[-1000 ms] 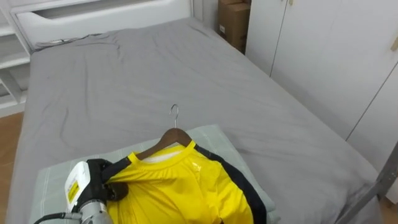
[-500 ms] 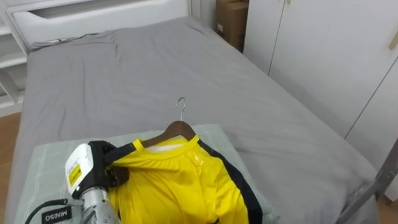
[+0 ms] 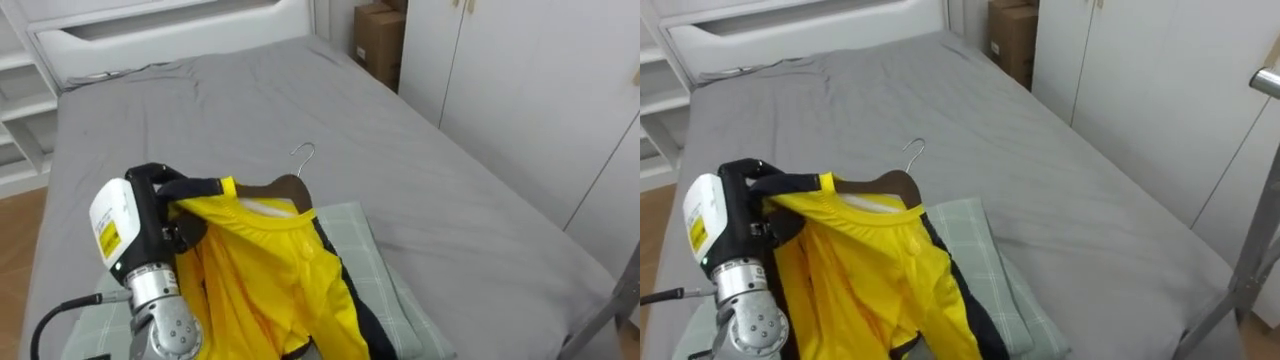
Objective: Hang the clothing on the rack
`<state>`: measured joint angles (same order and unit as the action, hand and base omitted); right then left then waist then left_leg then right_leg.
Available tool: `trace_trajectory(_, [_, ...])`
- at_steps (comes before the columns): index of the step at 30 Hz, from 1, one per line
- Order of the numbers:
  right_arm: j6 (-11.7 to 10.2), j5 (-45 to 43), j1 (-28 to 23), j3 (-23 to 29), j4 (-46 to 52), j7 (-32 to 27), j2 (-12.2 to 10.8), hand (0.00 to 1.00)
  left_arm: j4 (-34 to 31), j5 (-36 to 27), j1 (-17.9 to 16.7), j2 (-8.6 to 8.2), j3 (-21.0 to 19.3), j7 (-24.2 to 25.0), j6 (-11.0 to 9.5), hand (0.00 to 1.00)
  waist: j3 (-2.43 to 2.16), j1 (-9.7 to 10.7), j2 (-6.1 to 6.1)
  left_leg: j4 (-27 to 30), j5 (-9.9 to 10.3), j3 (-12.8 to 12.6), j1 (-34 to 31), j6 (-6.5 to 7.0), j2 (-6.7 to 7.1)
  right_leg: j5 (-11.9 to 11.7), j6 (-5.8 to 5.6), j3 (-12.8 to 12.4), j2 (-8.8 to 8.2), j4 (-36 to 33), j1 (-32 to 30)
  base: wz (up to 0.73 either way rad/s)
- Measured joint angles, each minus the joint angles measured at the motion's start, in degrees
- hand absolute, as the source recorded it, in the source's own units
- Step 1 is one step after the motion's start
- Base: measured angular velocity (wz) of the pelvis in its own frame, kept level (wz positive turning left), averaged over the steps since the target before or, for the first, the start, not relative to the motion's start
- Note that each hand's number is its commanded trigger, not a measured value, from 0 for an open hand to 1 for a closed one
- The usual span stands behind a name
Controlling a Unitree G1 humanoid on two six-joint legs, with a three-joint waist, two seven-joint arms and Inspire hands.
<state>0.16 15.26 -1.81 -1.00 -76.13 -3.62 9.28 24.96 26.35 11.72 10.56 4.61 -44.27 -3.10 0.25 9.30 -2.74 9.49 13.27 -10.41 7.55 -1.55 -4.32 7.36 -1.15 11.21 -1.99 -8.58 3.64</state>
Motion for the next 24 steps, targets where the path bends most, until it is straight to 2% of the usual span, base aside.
trace_trajectory(2, [0.1,0.0,0.0,0.0,0.0,0.0,0.0,0.0,-0.1,0.3,0.0,0.0,0.0,0.0,0.0,0.87,-0.01,-0.1,-0.01,0.0,0.0,0.0,0.0,0.0,0.02,0.0,0.0,0.0,0.0,0.0,0.0,0.0])
trace_trajectory(3, [0.1,0.0,0.0,0.0,0.0,0.0,0.0,0.0,-0.2,0.3,0.0,0.04,0.0,-0.1,0.0,1.0,-0.02,-0.2,-0.03,0.0,0.0,0.0,-0.1,0.0,0.03,0.0,0.01,0.0,0.0,0.0,-0.1,0.0])
trace_trajectory(12, [0.2,0.0,0.0,0.0,-0.1,0.0,0.1,0.0,-0.2,0.8,0.0,0.95,0.0,-0.2,0.1,1.0,-0.18,-0.1,-0.17,0.0,0.0,0.0,0.0,0.0,0.01,0.0,0.0,0.0,0.0,0.0,-0.1,0.0])
trace_trajectory(24, [0.7,0.1,0.0,0.0,-0.1,0.1,0.1,0.0,-0.2,0.8,0.0,1.03,0.0,-0.2,0.1,1.0,-0.2,-0.1,-0.19,0.0,0.0,0.0,0.0,0.0,0.01,0.0,0.0,0.0,0.0,0.0,0.0,0.0])
